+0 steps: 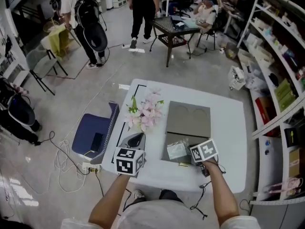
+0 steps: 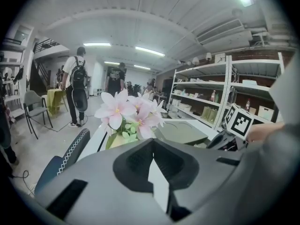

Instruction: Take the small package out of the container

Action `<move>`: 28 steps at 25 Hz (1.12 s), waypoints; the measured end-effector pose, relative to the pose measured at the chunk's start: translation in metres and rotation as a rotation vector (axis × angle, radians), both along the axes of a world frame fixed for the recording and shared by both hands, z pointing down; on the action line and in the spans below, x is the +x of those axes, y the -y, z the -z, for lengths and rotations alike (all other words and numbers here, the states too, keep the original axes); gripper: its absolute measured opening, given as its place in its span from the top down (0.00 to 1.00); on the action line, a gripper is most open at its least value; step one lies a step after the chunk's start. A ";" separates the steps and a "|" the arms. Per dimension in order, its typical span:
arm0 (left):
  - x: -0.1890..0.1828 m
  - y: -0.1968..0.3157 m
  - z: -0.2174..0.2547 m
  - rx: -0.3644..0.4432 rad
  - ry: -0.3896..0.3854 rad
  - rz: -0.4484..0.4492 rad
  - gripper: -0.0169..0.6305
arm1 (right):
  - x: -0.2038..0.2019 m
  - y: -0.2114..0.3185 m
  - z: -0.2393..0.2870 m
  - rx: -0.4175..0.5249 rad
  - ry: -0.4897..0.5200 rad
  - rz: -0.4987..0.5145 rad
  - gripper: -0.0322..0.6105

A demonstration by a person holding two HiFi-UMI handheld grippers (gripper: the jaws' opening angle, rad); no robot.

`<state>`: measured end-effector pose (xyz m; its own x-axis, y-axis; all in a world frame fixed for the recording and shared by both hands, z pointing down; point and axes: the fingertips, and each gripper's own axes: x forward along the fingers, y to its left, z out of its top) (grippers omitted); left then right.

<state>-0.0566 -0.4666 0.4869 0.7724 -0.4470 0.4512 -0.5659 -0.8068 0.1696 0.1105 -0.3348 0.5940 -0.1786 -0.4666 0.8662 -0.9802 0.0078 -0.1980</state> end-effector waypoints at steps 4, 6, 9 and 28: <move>0.000 -0.008 0.005 0.004 -0.010 -0.034 0.97 | -0.005 -0.007 0.020 0.063 -0.014 -0.031 0.94; 0.001 -0.011 0.009 0.011 -0.016 -0.051 0.97 | -0.009 -0.010 0.032 0.102 -0.018 -0.044 0.94; 0.004 -0.018 0.016 0.025 -0.025 -0.077 0.97 | -0.014 -0.015 0.051 0.163 -0.020 -0.067 0.94; 0.032 -0.033 0.070 0.107 -0.096 -0.146 0.97 | -0.003 -0.035 0.188 0.593 -0.107 -0.224 0.94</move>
<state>-0.0246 -0.4333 0.4167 0.8699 -0.3682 0.3282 -0.4268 -0.8955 0.1264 0.1075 -0.3002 0.4063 0.0513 -0.8879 0.4571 -0.9849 -0.1208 -0.1241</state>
